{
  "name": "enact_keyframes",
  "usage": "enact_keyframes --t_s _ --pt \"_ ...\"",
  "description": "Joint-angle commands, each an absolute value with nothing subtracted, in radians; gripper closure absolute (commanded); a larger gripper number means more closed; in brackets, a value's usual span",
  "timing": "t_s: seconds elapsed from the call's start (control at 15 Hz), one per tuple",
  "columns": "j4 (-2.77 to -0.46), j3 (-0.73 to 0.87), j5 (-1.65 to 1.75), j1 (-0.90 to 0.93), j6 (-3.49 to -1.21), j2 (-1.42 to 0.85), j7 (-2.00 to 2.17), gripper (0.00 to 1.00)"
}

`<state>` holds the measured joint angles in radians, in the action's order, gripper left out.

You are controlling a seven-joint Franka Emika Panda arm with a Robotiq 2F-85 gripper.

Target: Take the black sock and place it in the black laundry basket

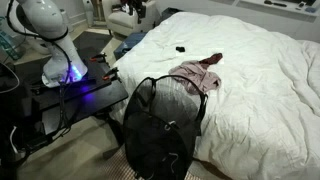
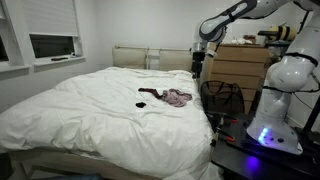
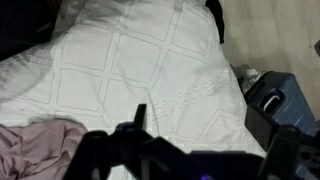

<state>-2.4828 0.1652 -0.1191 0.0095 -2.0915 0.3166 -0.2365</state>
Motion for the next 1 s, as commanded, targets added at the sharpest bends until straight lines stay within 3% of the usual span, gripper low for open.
enact_keyframes --t_s 0.0,0.27,0.93 --pt "-2.481 0.148 -0.125 -0.009 -2.089 0.315 -0.241 0.00" --pt "-2.481 0.148 -0.125 -0.009 -2.089 0.315 -0.241 0.00" --pt "-2.171 0.190 -0.166 -0.071 -2.079 -0.038 -0.340 0.00"
